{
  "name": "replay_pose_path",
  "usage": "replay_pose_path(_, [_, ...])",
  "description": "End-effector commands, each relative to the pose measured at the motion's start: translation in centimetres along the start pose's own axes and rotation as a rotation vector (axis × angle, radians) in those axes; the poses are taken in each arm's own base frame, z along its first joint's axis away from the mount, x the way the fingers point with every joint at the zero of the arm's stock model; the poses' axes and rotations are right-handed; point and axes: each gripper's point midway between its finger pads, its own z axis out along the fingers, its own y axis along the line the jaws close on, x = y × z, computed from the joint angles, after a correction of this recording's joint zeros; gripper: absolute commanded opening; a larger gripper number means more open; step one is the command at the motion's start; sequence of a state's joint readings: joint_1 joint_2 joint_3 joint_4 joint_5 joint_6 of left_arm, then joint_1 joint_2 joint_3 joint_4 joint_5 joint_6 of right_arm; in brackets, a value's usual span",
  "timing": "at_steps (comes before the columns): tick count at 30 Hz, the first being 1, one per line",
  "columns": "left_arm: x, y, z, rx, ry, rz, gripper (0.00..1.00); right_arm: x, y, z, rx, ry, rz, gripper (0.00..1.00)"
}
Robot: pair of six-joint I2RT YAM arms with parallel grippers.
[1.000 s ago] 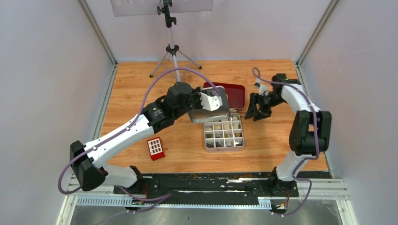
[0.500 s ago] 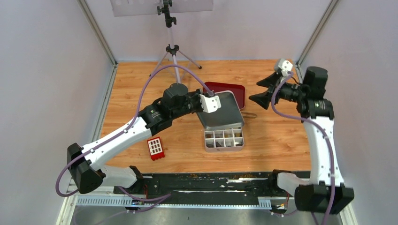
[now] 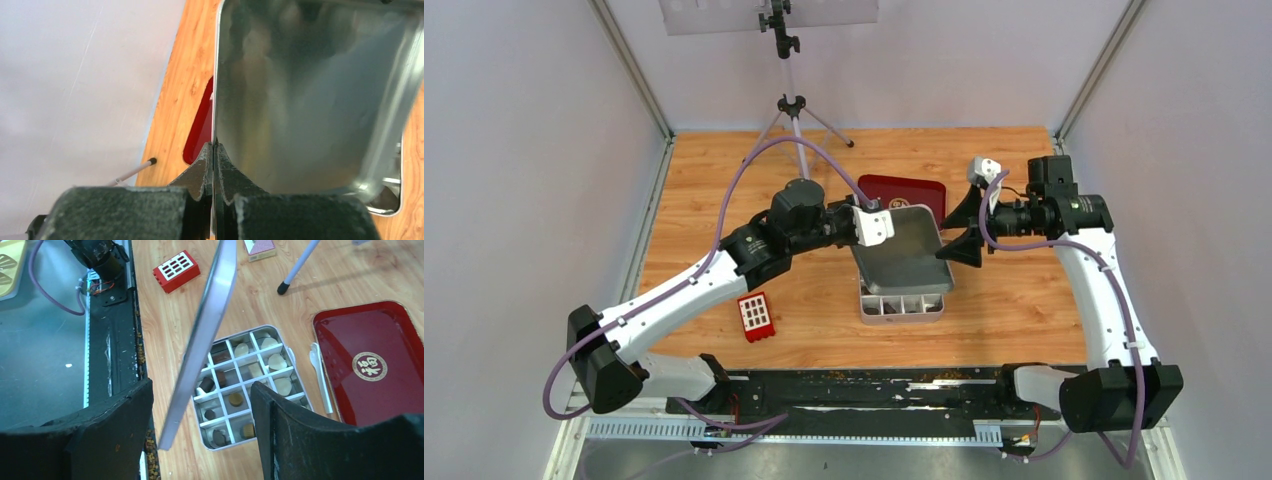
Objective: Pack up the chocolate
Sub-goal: Close the box lid on the packing box.
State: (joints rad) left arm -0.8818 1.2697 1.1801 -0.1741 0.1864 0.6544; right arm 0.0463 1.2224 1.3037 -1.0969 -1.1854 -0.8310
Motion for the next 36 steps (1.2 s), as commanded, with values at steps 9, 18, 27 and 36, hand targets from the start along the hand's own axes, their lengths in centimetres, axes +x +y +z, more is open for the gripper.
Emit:
replay_pose_path(9, [-3.4, 2.2, -0.2, -0.080, -0.125, 0.004, 0.00, 0.5, 0.2, 1.3, -0.006, 0.023, 0.056, 0.64])
replay_pose_path(18, [-2.4, 3.1, -0.1, -0.127, -0.059, -0.056, 0.00, -0.8, -3.0, 3.1, 0.189, 0.001, -0.155, 0.40])
replay_pose_path(27, [2.7, 2.8, -2.2, -0.143, 0.147, -0.044, 0.38, 1.5, -2.8, 3.6, 0.298, 0.056, -0.636, 0.13])
replay_pose_path(36, [9.3, 4.2, -10.7, -0.307, 0.371, -0.106, 0.53, 3.9, -0.5, 6.0, 0.259, 0.092, -0.998, 0.07])
